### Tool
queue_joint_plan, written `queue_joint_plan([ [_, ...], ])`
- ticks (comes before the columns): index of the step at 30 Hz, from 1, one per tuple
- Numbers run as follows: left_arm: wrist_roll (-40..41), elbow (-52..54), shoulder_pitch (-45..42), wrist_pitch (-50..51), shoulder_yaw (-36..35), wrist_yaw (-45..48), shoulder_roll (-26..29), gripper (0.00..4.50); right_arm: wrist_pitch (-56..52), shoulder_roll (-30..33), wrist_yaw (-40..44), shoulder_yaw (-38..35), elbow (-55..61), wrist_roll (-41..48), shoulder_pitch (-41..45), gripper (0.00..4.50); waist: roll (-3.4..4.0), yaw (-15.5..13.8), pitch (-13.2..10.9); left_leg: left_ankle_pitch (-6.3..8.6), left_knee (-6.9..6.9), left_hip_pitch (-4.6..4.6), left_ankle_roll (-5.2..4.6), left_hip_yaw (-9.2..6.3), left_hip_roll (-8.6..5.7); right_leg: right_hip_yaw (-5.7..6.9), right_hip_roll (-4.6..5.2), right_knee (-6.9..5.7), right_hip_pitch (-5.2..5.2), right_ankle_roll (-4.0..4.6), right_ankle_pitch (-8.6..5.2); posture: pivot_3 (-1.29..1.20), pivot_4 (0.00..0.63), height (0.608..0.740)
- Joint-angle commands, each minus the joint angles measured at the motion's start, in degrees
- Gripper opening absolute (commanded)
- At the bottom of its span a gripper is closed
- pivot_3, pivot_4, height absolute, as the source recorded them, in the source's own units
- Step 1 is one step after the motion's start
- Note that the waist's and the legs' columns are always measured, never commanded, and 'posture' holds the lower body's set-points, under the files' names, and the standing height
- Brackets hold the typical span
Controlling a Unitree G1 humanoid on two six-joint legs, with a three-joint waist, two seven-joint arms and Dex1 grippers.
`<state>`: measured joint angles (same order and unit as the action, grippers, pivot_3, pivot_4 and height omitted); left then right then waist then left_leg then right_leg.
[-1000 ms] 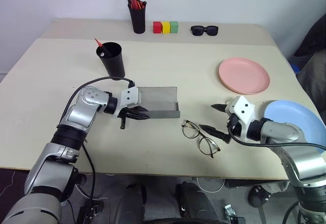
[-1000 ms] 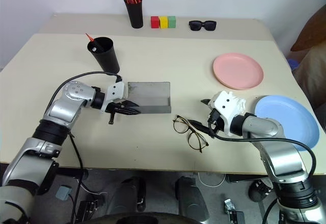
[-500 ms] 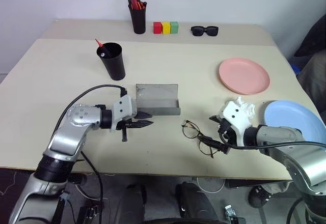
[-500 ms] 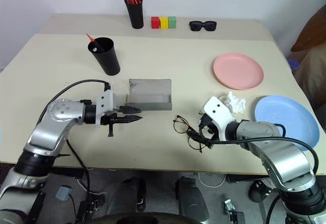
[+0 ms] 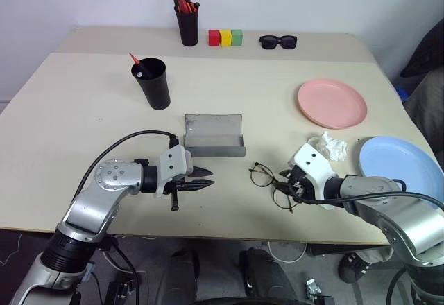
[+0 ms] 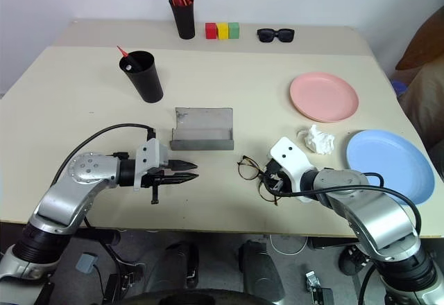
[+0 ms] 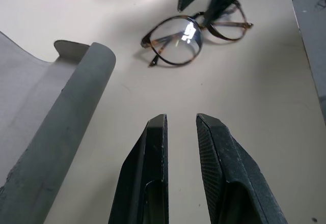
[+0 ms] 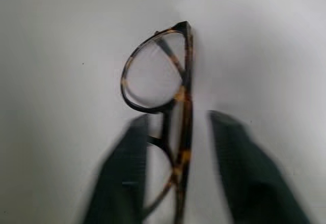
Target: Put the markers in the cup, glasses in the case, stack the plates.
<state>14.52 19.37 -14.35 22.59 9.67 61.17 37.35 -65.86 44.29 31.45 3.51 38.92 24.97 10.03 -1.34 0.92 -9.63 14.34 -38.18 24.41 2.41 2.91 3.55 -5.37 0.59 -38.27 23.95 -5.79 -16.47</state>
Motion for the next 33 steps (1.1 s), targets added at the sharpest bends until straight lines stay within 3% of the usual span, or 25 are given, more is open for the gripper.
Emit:
queue_joint_plan([
  [1, 0.9, 1.2, -0.4, -0.5, -0.6, -0.9, -0.1, 0.88, 0.0, 0.3, -0.2, -0.1, 0.5, 0.1, 0.5, 0.06, -0.01, 0.0, 0.0, 0.00, 0.00, 0.00, 0.00, 0.00, 0.00, 0.00, 0.00, 0.00, 0.00, 0.00, 0.00, 0.00, 0.150, 0.732],
  [8, 2.0, 1.2, 0.9, -0.4, -2.4, -2.9, -0.1, 0.88, 3.0, 2.5, 0.9, 0.3, 0.6, -1.3, 1.4, 0.06, -0.01, 0.0, 0.0, 0.00, 0.00, 0.00, 0.00, 0.00, 0.00, 0.00, 0.00, 0.00, 0.00, 0.00, 0.00, 0.00, 0.150, 0.732],
  [19, 4.2, -1.8, 5.5, -0.2, -10.2, -8.1, 0.3, 0.88, 18.2, 5.3, 5.9, 2.8, -8.3, -8.3, 12.0, 0.06, -0.01, 0.1, 0.0, 0.00, 0.01, 0.00, -0.01, 0.06, 0.02, -0.02, 0.00, 0.02, 0.04, 0.00, 0.00, 0.00, 0.150, 0.732],
  [23, 4.9, -2.9, 7.4, -0.3, -13.0, -8.4, 1.5, 0.88, 21.3, 0.3, 7.1, 7.4, -13.0, -9.9, 21.7, 0.06, 0.00, 0.5, 0.0, 0.00, 0.02, -0.01, -0.01, 0.09, 0.05, -0.02, -0.01, 0.01, 0.08, 0.01, 0.00, 0.00, 0.150, 0.732],
  [28, 6.5, -2.7, 10.8, 0.0, -16.8, -8.4, 2.6, 0.88, 24.7, -12.5, 6.5, 15.9, -23.6, -13.9, 35.1, 0.06, -0.01, 1.6, 0.0, 0.00, 0.07, 0.02, 0.00, 0.09, 0.08, -0.01, -0.02, -0.08, 0.17, 0.02, 0.01, 0.00, 0.150, 0.732],
  [33, 7.8, -0.8, 14.1, 0.2, -20.1, -9.2, 3.3, 0.88, 32.0, -21.2, 7.2, 21.3, -34.6, -18.7, 39.8, 0.06, -0.02, 1.1, 0.0, 0.00, 0.09, 0.09, 0.00, 0.13, 0.08, 0.01, 0.02, -0.08, 0.24, 0.03, 0.02, 0.00, 0.150, 0.732],
])
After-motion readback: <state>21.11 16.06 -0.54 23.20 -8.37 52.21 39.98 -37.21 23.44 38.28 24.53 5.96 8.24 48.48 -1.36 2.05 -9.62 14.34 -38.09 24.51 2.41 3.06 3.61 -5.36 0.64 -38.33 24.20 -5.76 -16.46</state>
